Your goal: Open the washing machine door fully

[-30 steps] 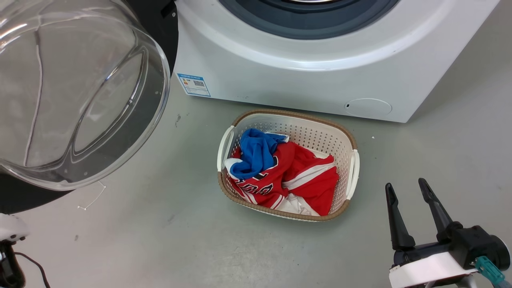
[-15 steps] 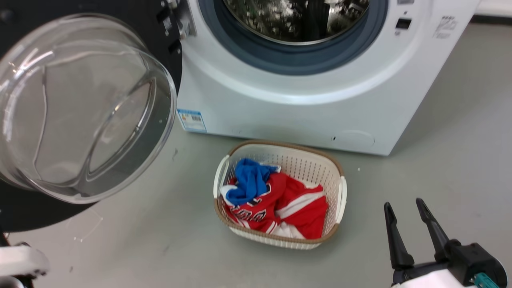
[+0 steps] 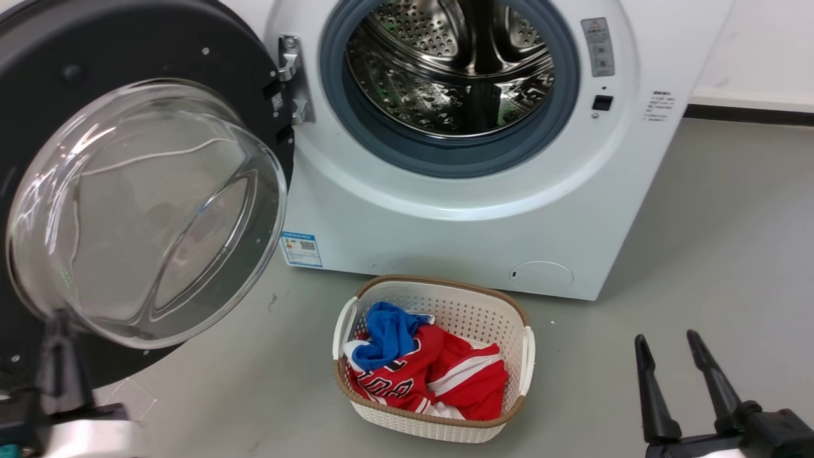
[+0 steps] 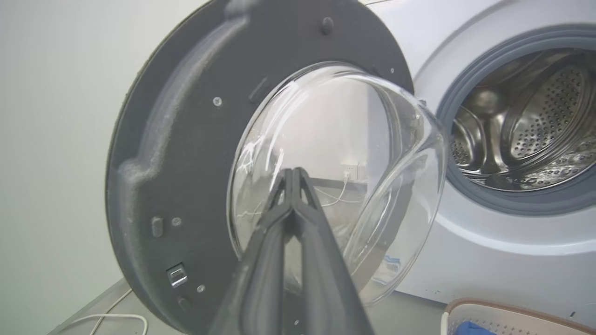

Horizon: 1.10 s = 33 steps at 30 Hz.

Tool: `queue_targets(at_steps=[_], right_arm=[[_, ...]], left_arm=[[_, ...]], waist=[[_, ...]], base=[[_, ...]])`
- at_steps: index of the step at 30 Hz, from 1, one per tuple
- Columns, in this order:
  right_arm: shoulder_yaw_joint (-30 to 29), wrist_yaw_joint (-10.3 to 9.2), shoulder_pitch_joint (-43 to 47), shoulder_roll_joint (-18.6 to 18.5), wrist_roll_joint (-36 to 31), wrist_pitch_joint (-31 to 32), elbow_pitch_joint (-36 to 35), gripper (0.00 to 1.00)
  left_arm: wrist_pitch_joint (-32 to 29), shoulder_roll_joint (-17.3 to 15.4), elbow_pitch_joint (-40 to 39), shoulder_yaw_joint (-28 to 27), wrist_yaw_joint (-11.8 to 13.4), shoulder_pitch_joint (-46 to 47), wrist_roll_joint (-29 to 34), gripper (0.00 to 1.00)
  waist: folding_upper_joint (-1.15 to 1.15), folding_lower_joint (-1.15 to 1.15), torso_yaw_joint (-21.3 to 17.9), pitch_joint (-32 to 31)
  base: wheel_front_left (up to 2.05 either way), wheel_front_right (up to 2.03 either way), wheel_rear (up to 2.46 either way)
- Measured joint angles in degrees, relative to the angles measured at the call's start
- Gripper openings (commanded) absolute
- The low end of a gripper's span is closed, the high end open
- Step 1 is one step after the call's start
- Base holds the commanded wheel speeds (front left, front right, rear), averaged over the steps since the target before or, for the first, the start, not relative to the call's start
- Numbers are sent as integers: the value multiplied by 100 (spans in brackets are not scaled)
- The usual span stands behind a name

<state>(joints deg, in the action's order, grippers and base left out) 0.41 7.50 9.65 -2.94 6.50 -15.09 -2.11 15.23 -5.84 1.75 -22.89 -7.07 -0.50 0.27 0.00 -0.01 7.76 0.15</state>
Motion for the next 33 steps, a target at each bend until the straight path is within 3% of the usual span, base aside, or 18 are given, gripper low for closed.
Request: queue_targets(at_steps=[10, 22, 23, 24, 25, 33], right_arm=[[-168, 0, 127, 1, 2, 0, -208, 100], [-221, 0, 229, 1, 114, 0, -233, 100], [-225, 0, 238, 2, 120, 0, -233, 100], [-219, 0, 248, 1, 122, 0, -227, 100], [-230, 0, 253, 2, 142, 0, -226, 100], [-243, 0, 270, 2, 212, 0, -198, 100]], left_arm=[[0, 170, -715, 1045, -26, -413, 14, 0], [0, 264, -378, 1878, -25, -610, -153, 0], [0, 268, -348, 1901, -25, -609, -155, 9], [0, 267, -311, 1904, -24, -610, -163, 48], [0, 267, -286, 1917, -1, -610, -163, 100], [0, 278, 15, 1922, 52, -581, -218, 100]], waist=[[0, 0, -322, -106], [0, 0, -789, -150], [0, 1, -821, -150], [0, 0, -851, -149], [0, 1, -877, -146], [0, 1, -930, -98]], base=[[0, 0, 0], [0, 0, 0], [0, 0, 0], [0, 0, 0], [0, 0, 0], [0, 0, 0]])
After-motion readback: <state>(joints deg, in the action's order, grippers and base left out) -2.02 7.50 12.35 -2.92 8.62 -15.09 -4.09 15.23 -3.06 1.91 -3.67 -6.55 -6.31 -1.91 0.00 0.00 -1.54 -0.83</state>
